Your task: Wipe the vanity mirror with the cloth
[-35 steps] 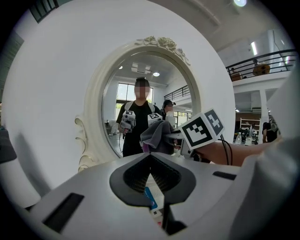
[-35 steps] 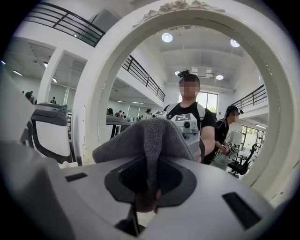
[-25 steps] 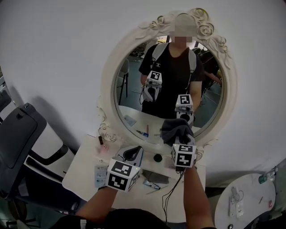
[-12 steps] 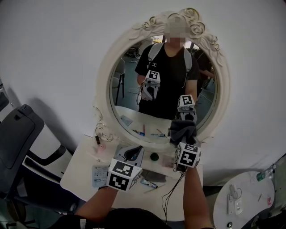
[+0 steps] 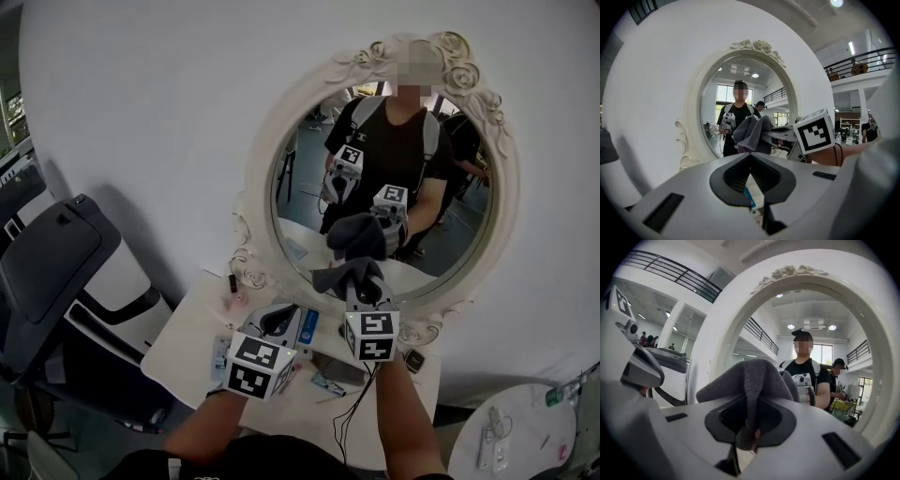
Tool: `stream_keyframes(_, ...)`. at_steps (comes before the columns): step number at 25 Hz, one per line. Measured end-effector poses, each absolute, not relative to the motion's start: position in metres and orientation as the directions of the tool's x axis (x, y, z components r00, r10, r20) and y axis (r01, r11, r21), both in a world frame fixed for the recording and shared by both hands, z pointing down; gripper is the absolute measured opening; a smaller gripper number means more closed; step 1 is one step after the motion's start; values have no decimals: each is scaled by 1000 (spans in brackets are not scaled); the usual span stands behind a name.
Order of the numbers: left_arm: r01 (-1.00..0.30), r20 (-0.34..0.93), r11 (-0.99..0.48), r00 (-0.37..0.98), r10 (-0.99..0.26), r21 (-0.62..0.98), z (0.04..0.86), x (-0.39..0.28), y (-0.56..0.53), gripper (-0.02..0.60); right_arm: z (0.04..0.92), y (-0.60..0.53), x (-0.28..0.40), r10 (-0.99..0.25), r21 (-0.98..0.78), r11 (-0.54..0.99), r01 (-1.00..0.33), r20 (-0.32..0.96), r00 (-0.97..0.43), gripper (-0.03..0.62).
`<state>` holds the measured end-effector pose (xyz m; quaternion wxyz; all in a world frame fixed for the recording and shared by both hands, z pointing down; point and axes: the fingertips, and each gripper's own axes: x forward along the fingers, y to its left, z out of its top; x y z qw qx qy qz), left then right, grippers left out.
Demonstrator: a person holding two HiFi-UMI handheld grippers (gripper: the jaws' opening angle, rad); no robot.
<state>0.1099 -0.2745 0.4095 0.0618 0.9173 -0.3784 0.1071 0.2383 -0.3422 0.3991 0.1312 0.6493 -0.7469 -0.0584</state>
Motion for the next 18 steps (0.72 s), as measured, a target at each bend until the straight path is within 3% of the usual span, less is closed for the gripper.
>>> stream_keyframes(8,-833,250,-552,541,-803,31,412,21,-287,6,370,-404,130,-958,249,287,-925,101,-270,44)
stream_keyframes(18,-898,242,-440,432,-869,21,409,-38,-290,6,372,-453,85,-943,231,324,-917,154,-294,44)
